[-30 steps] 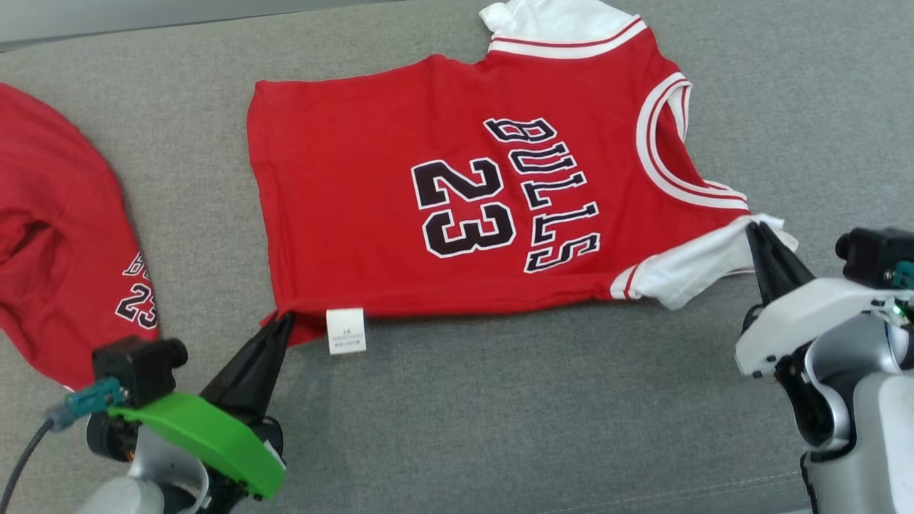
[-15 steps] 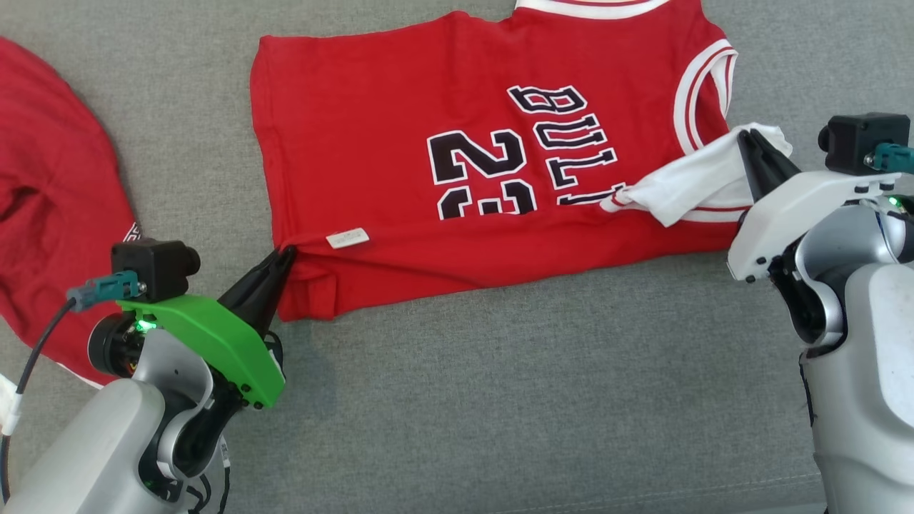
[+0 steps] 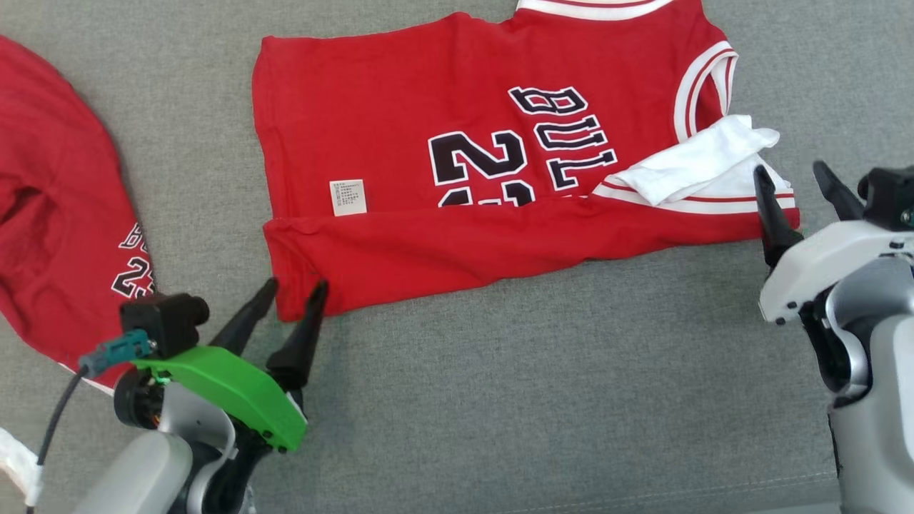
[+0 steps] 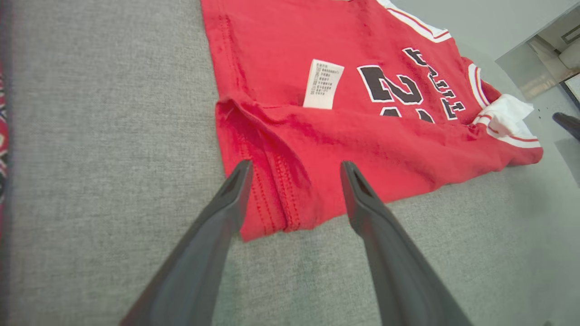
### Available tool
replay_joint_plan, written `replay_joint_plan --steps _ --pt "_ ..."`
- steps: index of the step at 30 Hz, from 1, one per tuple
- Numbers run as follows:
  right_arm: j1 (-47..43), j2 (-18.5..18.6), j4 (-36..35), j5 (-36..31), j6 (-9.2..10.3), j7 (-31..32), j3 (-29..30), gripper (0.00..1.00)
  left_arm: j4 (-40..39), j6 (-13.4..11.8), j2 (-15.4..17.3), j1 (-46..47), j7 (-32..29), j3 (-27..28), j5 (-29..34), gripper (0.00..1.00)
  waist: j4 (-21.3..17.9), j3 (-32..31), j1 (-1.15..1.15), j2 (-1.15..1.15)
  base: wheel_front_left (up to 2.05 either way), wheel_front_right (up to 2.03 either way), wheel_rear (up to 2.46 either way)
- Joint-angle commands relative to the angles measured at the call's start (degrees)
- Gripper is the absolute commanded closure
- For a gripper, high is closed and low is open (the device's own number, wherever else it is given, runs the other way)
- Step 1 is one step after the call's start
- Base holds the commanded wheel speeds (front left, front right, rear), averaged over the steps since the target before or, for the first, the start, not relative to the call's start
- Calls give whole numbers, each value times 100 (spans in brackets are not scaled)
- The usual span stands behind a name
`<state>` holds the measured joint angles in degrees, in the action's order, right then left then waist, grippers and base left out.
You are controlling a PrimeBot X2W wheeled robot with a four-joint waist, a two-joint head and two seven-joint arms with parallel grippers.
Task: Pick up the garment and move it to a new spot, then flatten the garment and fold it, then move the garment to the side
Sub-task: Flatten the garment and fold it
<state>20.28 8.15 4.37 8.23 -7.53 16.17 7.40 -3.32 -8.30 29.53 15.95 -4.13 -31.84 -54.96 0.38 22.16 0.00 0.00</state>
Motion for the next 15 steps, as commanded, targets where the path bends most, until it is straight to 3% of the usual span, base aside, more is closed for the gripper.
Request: replay_joint_plan --steps 1,6,15 --pt "-158 36 -58 -77 8 88 20 0 -56 -41 -60 -73 33 -31 -52 0 -1 69 0 0 0 0 0" --pt "-392 120 -143 -419 8 341 84 0 6 -78 -212 -9 62 -160 61 0 -15 247 0 0 0 0 0" --pt "-275 114 30 -461 8 609 27 0 394 -15 -280 132 11 -255 61 0 1 329 0 0 0 0 0"
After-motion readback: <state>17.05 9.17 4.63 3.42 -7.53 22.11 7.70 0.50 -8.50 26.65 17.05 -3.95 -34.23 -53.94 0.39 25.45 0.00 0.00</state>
